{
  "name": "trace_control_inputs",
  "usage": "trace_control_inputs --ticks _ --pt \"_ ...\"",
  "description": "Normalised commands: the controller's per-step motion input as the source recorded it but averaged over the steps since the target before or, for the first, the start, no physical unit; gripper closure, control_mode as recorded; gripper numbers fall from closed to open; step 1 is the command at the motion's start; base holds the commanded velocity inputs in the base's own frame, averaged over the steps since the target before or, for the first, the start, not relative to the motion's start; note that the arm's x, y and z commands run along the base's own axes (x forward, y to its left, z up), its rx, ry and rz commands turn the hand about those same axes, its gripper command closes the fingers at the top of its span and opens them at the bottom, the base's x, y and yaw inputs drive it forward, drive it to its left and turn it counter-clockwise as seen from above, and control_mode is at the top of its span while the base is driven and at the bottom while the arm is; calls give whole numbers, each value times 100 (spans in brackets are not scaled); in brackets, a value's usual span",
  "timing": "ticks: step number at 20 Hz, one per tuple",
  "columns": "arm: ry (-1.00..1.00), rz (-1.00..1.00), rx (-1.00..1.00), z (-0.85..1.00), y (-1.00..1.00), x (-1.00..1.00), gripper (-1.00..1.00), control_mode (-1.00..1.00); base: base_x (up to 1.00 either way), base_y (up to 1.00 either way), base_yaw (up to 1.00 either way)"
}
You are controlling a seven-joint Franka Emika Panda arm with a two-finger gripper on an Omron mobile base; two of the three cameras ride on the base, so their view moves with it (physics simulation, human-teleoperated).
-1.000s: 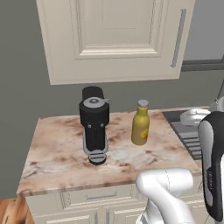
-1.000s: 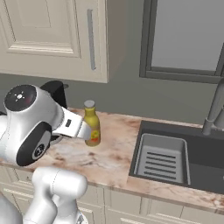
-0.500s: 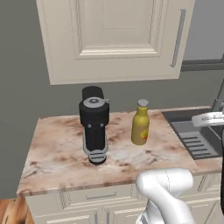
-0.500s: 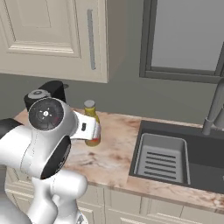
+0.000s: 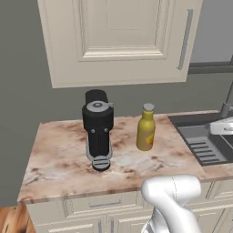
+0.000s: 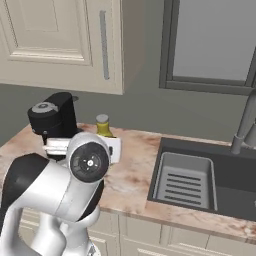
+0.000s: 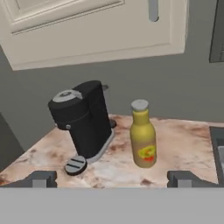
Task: Move the drinks to the dining counter.
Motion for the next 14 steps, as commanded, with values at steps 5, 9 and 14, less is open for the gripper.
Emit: trace_control_inputs --ticks 5,9,14 --pt "-23 9 1 0 0 20 -100 -100 0 0 0" --pt "-18 15 0 0 0 12 -100 -100 0 0 0" --pt "-20 10 0 -7 0 22 -100 -100 0 0 0"
